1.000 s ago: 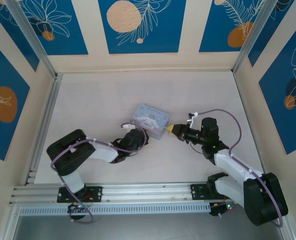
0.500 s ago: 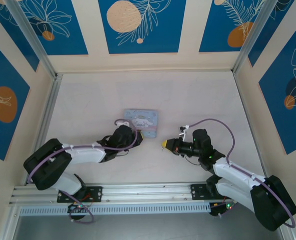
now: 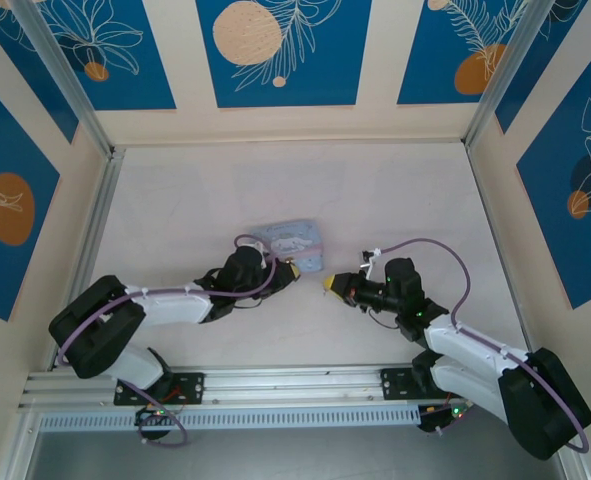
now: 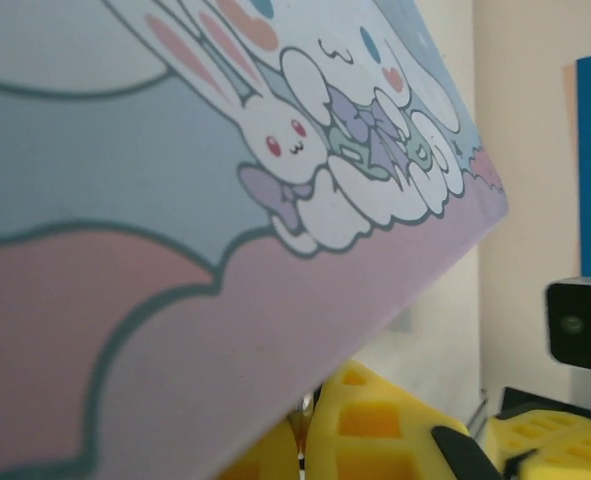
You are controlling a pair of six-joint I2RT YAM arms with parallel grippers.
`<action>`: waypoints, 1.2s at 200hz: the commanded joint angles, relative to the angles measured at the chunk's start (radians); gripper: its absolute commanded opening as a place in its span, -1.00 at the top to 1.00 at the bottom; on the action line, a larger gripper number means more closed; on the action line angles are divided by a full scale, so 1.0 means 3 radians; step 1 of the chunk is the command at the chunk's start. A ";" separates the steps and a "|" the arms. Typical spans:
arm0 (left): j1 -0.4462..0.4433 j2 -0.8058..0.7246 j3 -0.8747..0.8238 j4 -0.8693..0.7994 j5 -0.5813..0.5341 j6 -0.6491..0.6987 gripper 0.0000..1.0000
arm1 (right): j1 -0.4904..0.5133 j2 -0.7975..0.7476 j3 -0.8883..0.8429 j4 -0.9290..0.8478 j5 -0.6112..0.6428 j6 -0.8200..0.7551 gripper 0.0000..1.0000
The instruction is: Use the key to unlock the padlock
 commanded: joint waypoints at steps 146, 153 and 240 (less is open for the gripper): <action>0.0007 -0.0106 -0.0042 0.0933 -0.0422 -0.0987 1.00 | 0.0111 0.0651 0.0285 0.0886 0.0346 0.0641 1.00; 0.0000 -0.0105 -0.0045 0.0952 -0.0440 -0.1004 1.00 | 0.0126 0.0662 0.0289 0.0910 0.0372 0.0659 1.00; -0.0034 0.0012 -0.0027 0.1157 -0.0549 -0.1173 1.00 | 0.0218 0.0797 0.0302 0.1024 0.0693 0.0969 1.00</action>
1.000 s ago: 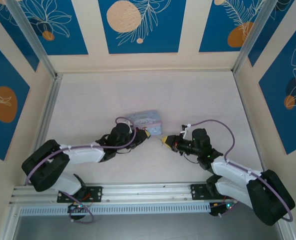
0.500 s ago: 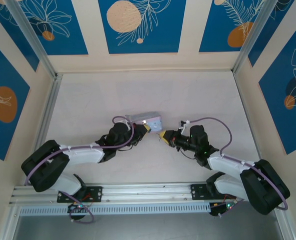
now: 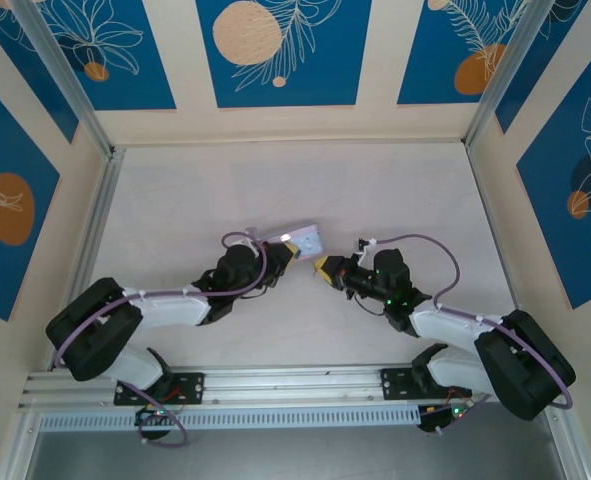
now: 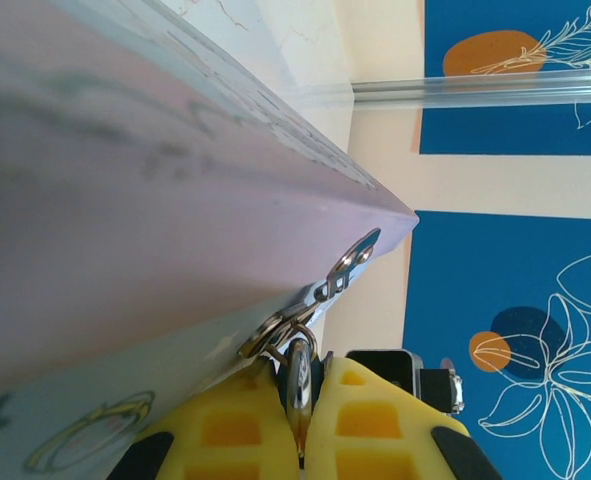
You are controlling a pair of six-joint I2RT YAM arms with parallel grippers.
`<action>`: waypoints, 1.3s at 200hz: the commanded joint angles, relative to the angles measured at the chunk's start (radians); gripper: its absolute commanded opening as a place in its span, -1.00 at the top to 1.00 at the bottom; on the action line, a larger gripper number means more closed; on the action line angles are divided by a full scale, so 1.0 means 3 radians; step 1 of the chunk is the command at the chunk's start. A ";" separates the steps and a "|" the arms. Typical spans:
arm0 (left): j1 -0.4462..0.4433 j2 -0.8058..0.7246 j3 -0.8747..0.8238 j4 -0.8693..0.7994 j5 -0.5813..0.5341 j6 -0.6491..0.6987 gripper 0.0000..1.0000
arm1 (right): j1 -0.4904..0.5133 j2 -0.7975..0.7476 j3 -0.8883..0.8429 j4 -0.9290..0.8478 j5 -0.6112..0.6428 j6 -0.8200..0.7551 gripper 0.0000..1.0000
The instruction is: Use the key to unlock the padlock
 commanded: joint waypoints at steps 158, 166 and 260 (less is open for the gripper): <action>-0.0061 0.0107 0.0029 0.0360 -0.0093 -0.0102 1.00 | 0.0110 0.0374 0.0234 0.0339 0.0260 0.0188 1.00; -0.0060 0.0113 0.0029 0.0360 -0.0093 -0.0101 1.00 | 0.0115 0.0378 0.0242 0.0340 0.0264 0.0188 1.00; -0.0072 0.0118 0.0020 0.0365 -0.0093 -0.0100 1.00 | 0.0162 0.0447 0.0303 0.0364 0.0270 0.0183 1.00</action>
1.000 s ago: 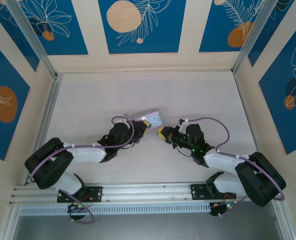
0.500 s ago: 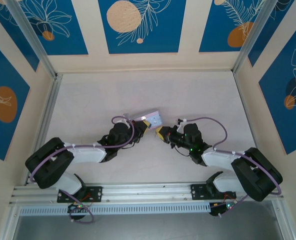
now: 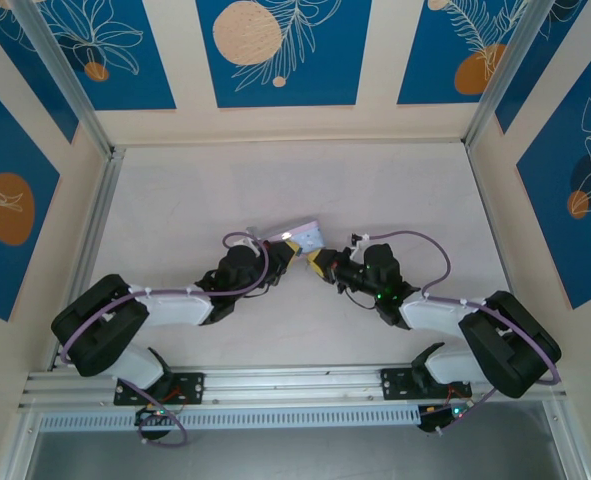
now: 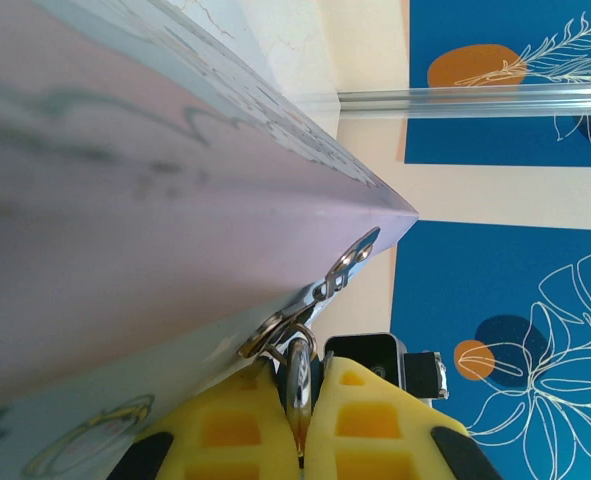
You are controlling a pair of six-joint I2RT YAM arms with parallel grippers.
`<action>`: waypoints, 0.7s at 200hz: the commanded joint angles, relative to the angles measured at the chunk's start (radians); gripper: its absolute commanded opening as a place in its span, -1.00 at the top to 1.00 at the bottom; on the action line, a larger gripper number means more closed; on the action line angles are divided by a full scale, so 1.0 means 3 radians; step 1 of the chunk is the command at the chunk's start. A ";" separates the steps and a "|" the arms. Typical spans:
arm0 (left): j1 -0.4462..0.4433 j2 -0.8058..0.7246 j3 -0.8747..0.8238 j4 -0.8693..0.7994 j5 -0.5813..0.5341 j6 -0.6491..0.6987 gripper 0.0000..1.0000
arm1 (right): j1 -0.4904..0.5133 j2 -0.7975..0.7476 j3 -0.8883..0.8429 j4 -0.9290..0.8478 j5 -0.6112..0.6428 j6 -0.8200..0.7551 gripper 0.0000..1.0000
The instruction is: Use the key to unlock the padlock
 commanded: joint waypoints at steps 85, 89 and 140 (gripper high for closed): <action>-0.0038 0.0001 -0.0012 0.0174 -0.0047 -0.0039 1.00 | 0.0036 0.0038 0.0127 0.0096 0.0081 0.0021 1.00; -0.0044 0.0001 -0.0012 0.0175 -0.0047 -0.0038 1.00 | 0.0039 0.0041 0.0125 0.0096 0.0081 0.0022 1.00; -0.0047 0.0002 0.0009 0.0234 -0.0003 -0.0086 1.00 | -0.0009 0.0136 0.0161 0.0188 -0.0020 -0.0034 1.00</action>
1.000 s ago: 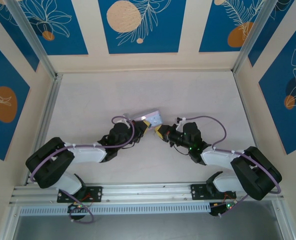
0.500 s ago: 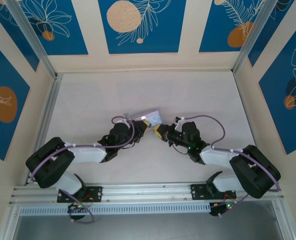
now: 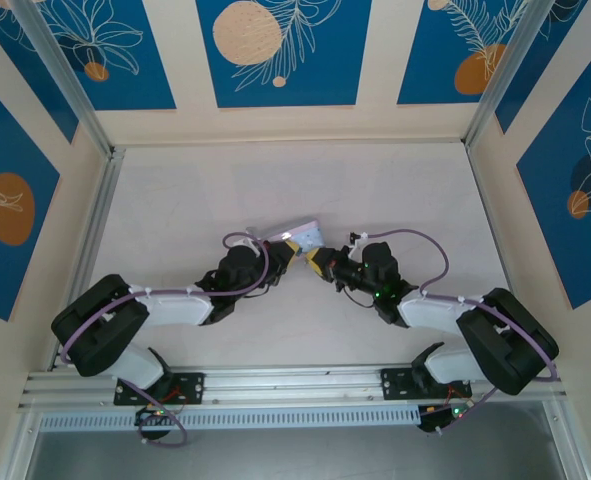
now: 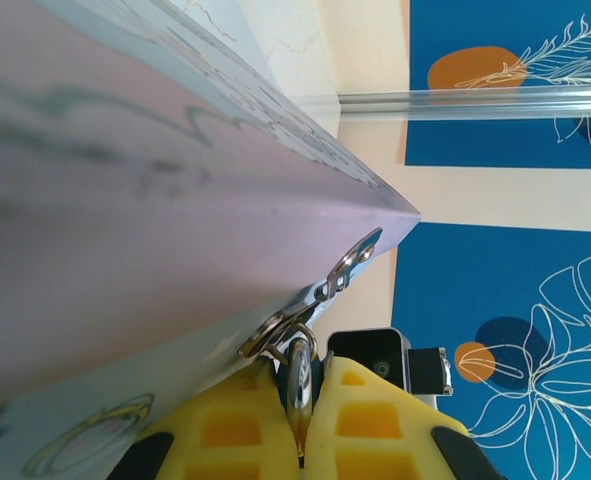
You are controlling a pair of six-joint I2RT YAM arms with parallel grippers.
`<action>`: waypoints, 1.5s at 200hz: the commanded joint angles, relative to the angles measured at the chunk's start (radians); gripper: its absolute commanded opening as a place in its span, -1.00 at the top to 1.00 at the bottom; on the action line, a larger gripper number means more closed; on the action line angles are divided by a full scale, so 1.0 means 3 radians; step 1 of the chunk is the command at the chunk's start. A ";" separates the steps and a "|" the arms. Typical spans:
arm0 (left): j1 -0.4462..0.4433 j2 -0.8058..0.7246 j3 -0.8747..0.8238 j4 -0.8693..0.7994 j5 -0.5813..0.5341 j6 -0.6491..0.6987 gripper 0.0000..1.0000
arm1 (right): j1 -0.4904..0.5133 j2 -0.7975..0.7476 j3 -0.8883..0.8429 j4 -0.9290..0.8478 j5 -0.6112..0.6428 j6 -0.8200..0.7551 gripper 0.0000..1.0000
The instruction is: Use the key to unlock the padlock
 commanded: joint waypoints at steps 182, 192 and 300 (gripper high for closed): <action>-0.0052 -0.0215 -0.0056 0.0331 0.0124 -0.0190 1.00 | -0.0417 0.0974 0.0324 0.0997 -0.1047 -0.0197 1.00; -0.0050 -0.0210 -0.0043 0.0339 0.0124 -0.0196 1.00 | -0.0416 0.1006 0.0327 0.1028 -0.1063 -0.0198 1.00; -0.0083 -0.0192 0.0080 0.0468 0.0041 -0.0340 1.00 | -0.0463 0.1194 0.0341 0.1203 -0.1138 -0.0188 1.00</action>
